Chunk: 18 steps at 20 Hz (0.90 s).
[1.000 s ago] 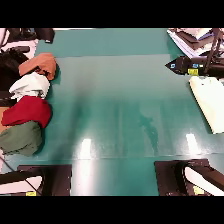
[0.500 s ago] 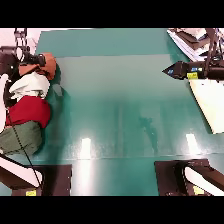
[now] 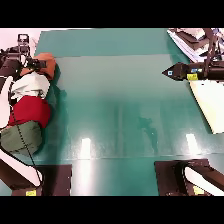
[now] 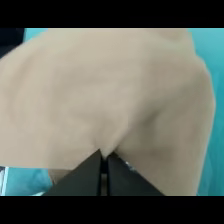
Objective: Fold the shirts.
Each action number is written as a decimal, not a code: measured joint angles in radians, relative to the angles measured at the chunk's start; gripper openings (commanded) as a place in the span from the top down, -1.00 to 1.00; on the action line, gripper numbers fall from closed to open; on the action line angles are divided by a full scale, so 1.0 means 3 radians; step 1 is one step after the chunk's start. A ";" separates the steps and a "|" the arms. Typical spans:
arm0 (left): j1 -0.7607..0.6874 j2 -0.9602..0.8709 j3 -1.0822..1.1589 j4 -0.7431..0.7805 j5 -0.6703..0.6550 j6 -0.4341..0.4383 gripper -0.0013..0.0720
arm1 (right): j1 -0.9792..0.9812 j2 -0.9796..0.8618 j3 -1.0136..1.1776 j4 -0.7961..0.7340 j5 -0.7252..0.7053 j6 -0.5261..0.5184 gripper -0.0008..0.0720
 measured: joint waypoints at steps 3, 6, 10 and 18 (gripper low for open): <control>-0.0042 0.0134 0.0253 -0.0005 -0.0104 0.0001 0.90 | 0.0000 0.0038 0.0023 0.0064 -0.0043 0.0000 0.93; -0.0186 0.0490 0.0623 -0.0008 -0.0183 0.0011 0.90 | 0.0000 0.0075 0.0253 0.0122 -0.0126 0.0000 0.93; -0.0609 0.1287 0.0913 -0.0022 -0.0268 0.0234 0.90 | 0.0000 0.0088 0.0813 0.0141 -0.0191 -0.0008 0.93; -0.1989 0.2076 0.0858 -0.0090 -0.0881 0.0703 0.90 | 0.0000 0.0092 0.1663 0.0140 -0.0245 -0.0061 0.93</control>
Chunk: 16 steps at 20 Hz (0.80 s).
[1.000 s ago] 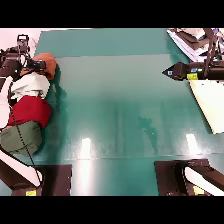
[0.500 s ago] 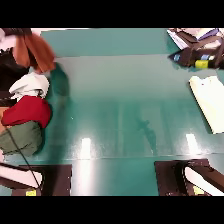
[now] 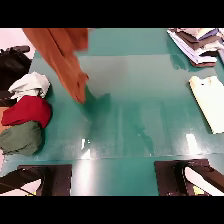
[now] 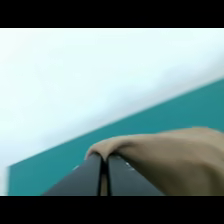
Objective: Fold the shirts.
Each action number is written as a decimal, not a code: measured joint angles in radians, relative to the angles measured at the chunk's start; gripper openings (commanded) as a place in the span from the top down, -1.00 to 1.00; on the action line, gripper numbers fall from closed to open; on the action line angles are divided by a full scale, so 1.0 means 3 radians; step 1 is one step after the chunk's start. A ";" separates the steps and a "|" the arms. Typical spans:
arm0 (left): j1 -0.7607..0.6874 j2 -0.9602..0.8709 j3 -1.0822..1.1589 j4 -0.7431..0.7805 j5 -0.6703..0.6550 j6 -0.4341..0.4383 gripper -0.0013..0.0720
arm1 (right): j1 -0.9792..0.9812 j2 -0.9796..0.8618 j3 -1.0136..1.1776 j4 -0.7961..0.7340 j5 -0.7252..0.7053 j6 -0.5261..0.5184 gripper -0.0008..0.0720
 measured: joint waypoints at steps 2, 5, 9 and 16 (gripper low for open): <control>-0.0388 -0.0080 -0.0203 -0.0137 -0.0076 0.0132 0.65 | 0.0000 0.0000 0.0097 -0.0001 0.0005 -0.0003 0.93; -0.0807 -0.0306 -0.0481 -0.0526 -0.0032 0.0341 -0.51 | 0.0000 0.0019 0.0160 0.0000 0.0034 -0.0006 0.93; -0.0880 -0.0402 -0.0581 -0.0762 -0.0041 0.0374 -0.51 | 0.0000 0.0058 0.0188 0.0004 0.0071 -0.0006 0.93; 0.0389 0.0134 -0.1152 -0.0726 -0.1177 -0.0168 -0.51 | 0.0000 0.0084 0.0195 0.0000 0.0093 -0.0005 0.93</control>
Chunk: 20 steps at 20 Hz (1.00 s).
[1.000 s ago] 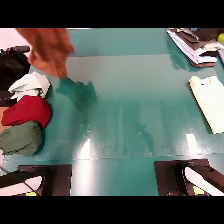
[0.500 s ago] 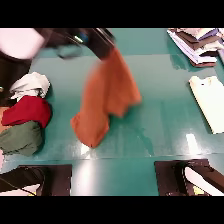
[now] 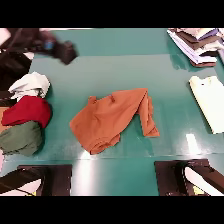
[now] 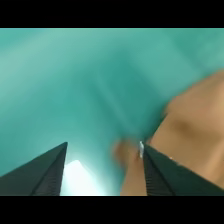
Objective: Fold the shirts.
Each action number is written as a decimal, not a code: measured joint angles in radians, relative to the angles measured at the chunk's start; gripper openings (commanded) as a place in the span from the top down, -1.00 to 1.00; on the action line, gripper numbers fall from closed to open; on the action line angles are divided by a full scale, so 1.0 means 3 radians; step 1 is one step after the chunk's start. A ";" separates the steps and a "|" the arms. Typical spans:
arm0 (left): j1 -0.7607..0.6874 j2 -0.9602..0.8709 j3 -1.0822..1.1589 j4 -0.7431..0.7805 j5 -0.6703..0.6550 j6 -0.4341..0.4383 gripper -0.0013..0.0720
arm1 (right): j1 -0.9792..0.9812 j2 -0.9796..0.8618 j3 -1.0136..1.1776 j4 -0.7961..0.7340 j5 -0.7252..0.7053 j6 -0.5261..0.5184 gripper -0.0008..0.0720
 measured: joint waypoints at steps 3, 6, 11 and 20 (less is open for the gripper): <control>0.0484 0.0465 -0.0959 -0.0197 -0.0085 -0.0148 -0.51 | 0.0000 0.0001 0.0000 0.0000 0.0003 0.0000 0.93; 0.0807 0.0863 -0.2073 -0.0435 0.0011 -0.0299 -0.51 | 0.0000 0.0001 0.0000 0.0000 0.0004 0.0000 0.93; 0.1040 0.1071 -0.3384 -0.0993 0.0324 -0.0388 -0.51 | 0.0000 0.0001 0.0000 0.0001 0.0022 0.0000 0.93; 0.1096 0.1104 -0.4101 -0.1752 0.1130 -0.0384 -0.51 | 0.0000 -0.0001 0.0000 0.0006 0.0029 0.0000 0.93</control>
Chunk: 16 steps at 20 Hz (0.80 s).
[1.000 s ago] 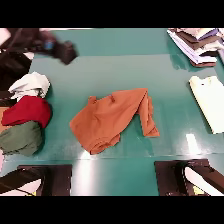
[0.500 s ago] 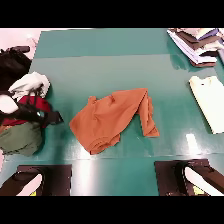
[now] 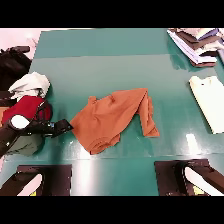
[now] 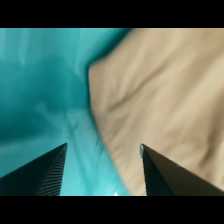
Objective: Fold the shirts.
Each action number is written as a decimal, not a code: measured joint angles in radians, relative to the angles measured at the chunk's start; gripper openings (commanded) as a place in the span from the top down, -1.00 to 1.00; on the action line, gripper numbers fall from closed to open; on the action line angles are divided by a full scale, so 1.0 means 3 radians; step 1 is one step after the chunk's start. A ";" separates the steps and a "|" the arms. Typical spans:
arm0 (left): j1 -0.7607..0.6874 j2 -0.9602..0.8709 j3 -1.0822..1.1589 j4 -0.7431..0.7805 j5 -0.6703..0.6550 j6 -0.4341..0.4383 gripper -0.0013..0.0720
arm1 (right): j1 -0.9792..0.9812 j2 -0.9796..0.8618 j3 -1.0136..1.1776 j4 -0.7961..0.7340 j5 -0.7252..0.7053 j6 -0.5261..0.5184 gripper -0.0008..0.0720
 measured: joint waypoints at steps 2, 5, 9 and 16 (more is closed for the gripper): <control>-0.0048 -0.0071 -0.0033 -0.0109 0.0113 0.0050 -0.51 | 0.0000 0.0000 0.0000 0.0001 0.0013 0.0000 0.93; -0.0219 -0.0242 -0.0045 -0.0292 0.0277 0.0094 -0.51 | 0.0000 0.0000 0.0000 0.0017 0.0058 0.0000 0.93; -0.0324 -0.0374 0.0045 -0.0444 0.0530 0.0111 0.90 | 0.0000 0.0003 0.0001 -0.0015 0.0177 0.0000 0.93; -0.0360 -0.0404 0.0973 -0.0268 0.0615 0.0188 0.90 | -0.0398 0.0067 -0.0844 -0.0237 0.0916 0.0034 0.58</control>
